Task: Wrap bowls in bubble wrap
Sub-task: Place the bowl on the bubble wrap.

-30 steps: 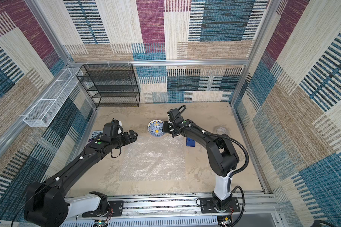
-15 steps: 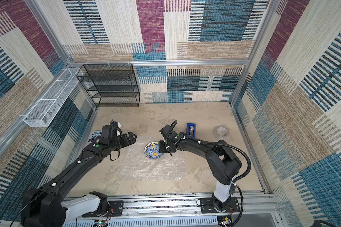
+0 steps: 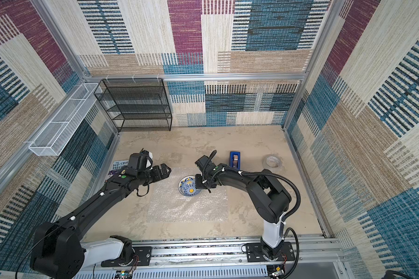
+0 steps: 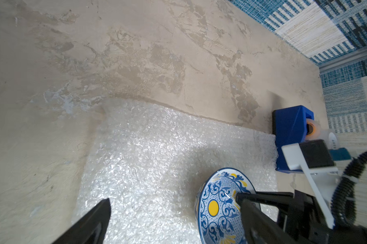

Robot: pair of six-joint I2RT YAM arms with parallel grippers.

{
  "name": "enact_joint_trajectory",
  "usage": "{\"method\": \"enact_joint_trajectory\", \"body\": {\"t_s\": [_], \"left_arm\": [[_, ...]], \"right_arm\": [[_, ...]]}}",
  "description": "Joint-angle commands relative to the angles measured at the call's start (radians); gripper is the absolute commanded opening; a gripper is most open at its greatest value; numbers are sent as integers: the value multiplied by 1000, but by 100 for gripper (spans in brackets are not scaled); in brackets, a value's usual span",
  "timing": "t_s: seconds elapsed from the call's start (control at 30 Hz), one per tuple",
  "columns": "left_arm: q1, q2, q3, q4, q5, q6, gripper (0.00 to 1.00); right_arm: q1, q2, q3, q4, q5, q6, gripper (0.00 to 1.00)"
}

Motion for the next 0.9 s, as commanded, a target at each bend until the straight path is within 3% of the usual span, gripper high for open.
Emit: {"method": "enact_joint_trajectory", "body": {"t_s": [0.0,0.07,0.27,0.33,0.4,0.43,0.5,0.6,0.73,0.87], "left_arm": [[0,2,0,20,8,23,99],[0,5,-1,22,7,24,99],[-1,28,1,29,17,20,99],[-1,31,1,32,19,20,99],[-1,32,2,36,22,18,99],[-1,35,2,36,26,17,100],[-4,39,4,42,37,16,100],[-17,55,10,44,54,26,97],[-36,72,-1,45,74,25,96],[-54,72,-15,46,62,33,96]], "right_arm": [[2,2,8,43,21,7,0],[2,-3,6,43,23,9,3],[2,-35,-14,49,-7,12,30],[2,-64,-23,46,-13,7,43],[1,-107,-30,26,5,-8,63],[0,-131,-32,11,29,-18,66],[-29,-194,-52,1,63,-54,67],[-118,-242,-95,11,70,-108,59],[-197,-214,-111,23,97,-175,48],[-217,-145,-78,24,164,-184,47]]}}
